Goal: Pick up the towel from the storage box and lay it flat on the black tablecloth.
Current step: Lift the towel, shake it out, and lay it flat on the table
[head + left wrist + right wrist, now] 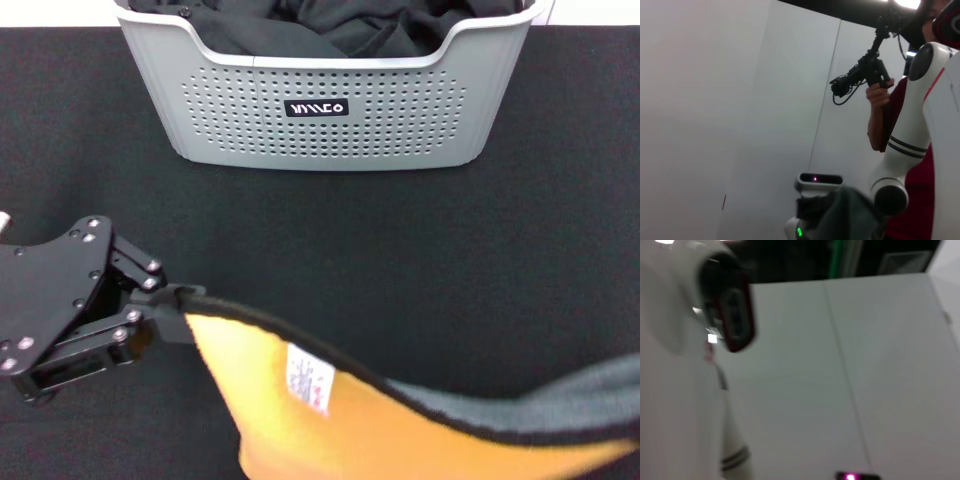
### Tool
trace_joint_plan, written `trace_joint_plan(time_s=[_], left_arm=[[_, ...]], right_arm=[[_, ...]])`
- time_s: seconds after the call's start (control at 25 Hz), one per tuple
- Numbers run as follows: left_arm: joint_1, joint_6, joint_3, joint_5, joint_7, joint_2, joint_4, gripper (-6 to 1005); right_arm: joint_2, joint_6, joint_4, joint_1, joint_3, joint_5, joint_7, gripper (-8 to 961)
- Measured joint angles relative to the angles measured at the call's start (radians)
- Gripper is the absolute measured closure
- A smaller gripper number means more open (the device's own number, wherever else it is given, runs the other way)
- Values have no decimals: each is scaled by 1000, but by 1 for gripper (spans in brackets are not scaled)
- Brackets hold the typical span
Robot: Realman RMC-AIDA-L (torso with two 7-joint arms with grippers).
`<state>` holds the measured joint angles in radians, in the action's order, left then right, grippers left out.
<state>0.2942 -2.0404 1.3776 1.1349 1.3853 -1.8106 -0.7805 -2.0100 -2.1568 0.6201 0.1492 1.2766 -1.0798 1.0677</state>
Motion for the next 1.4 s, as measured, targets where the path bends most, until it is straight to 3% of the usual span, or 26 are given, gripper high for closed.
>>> trace_joint_plan(time_s=[0.12, 0.28, 0.44, 0.52, 0.56, 0.6, 0.64, 1.12, 1.4], left_arm=[[3, -1, 14, -6, 8, 14, 0, 970], [23, 4, -15, 33, 16, 14, 33, 970], [72, 11, -220, 245, 14, -26, 147, 968], [91, 25, -337, 378, 17, -50, 161, 967], [91, 25, -337, 378, 17, -50, 161, 966], [103, 69, -416, 492, 33, -68, 158, 966], [107, 86, -435, 518, 42, -73, 156, 965], [189, 401, -457, 637, 169, -79, 152, 959], [275, 560, -458, 803, 269, -85, 151, 955]], right_arm=[[2, 13, 79, -62, 115, 77, 16, 918], [2, 107, -12, -27, 101, 69, 17, 917], [-2, 238, -75, 38, 102, 46, 18, 917], [-4, 328, -79, 69, 118, 40, 25, 917], [-4, 360, -79, 80, 124, 40, 29, 917], [-4, 409, -79, 100, 132, 39, 37, 917], [-5, 446, -81, 116, 138, 37, 44, 917], [-8, 790, -112, 228, 138, 32, 60, 916], [-2, 966, -134, 297, 140, 29, 93, 916]])
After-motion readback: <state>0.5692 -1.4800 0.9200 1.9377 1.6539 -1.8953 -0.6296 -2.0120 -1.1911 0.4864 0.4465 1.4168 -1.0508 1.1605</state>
